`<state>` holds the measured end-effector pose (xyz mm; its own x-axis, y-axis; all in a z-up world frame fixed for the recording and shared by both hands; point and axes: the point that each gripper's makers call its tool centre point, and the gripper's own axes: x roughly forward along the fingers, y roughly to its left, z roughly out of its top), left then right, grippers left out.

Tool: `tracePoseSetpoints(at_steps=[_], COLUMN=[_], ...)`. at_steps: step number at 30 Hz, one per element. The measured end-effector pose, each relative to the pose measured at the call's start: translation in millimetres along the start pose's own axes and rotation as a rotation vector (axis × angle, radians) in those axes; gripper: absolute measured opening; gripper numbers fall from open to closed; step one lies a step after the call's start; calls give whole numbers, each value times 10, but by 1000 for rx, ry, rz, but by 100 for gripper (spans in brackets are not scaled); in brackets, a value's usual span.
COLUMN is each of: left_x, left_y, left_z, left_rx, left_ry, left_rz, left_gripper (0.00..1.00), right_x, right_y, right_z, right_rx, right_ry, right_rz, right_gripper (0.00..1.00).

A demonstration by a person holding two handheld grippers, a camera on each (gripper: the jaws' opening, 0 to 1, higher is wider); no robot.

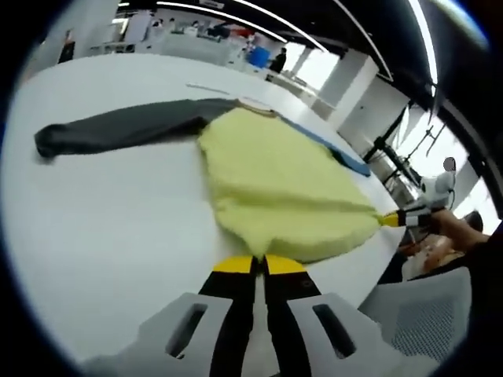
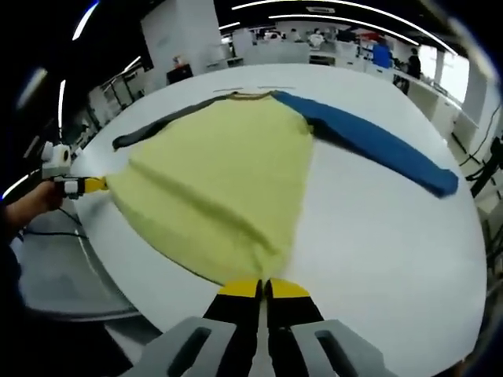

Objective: Fold the garment on the visible template until the final outline fits inside the template.

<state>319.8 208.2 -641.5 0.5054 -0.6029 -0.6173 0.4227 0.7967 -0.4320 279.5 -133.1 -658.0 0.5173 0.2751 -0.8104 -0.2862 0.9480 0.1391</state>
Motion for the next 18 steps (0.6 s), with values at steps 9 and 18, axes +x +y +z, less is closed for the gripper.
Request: tracePoseSetpoints(at_steps=[9, 18], left_x=[-123, -132], left_y=[-120, -90], left_z=[-121, -329], left_rx=[-62, -143], left_ry=[73, 197], left_rz=[-4, 65], left_gripper=[0, 0], right_x=[-134, -77], right_y=[31, 27], right_z=[102, -59], right_rx=[-2, -9], right_ry=[-11, 33], right_rz=[21, 19], right_gripper=[0, 0])
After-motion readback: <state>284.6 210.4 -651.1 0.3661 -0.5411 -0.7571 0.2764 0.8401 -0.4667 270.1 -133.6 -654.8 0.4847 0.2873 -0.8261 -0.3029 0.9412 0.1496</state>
